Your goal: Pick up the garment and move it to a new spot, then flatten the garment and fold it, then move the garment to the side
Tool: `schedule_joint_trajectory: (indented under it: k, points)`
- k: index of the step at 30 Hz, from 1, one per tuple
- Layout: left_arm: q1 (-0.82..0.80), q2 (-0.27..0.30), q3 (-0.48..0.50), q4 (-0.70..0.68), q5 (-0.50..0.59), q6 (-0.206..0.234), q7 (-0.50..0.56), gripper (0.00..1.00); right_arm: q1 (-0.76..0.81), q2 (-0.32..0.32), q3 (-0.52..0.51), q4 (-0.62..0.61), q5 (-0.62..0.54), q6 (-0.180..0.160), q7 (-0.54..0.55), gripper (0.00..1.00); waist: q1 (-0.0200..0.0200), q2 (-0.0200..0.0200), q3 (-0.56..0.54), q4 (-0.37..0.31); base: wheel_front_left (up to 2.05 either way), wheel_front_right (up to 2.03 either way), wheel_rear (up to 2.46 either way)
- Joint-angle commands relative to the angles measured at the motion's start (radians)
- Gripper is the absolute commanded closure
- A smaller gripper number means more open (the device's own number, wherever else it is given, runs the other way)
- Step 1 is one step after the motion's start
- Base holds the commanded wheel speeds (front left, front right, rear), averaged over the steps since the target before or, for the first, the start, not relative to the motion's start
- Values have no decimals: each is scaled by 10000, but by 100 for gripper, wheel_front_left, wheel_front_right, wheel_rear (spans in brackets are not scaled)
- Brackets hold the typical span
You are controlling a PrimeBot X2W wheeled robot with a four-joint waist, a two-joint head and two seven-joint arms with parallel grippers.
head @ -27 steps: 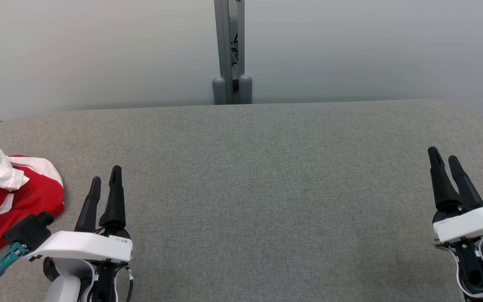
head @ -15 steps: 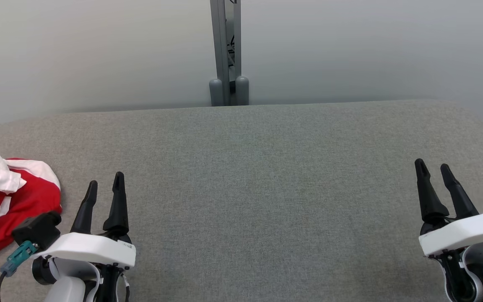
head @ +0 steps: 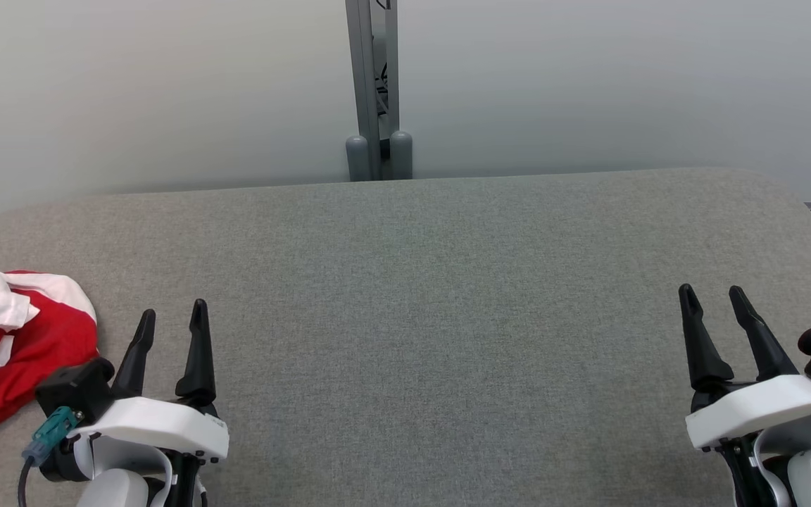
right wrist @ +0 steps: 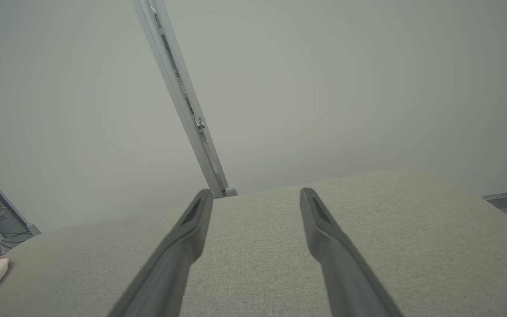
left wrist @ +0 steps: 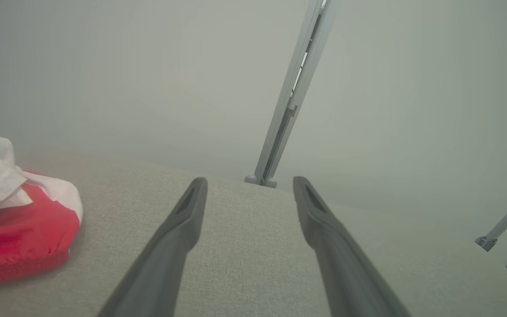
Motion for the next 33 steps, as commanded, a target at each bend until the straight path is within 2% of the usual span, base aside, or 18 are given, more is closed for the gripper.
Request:
schedule_joint_trajectory:
  k: [1,16,33]
  points:
    - [-59,108,-21,-41,260,64,-51,0,-10,-90,29,-40,-288,51,-129,0,0,-1,-8,-6,0,0,0]
    - [58,105,163,6,944,241,-90,0,126,43,48,17,-1342,52,-656,0,0,-1,-92,21,0,0,0]
    - [161,316,-149,73,2207,518,-158,0,268,215,68,429,-2344,56,-1105,0,0,-1,-138,34,0,0,0]
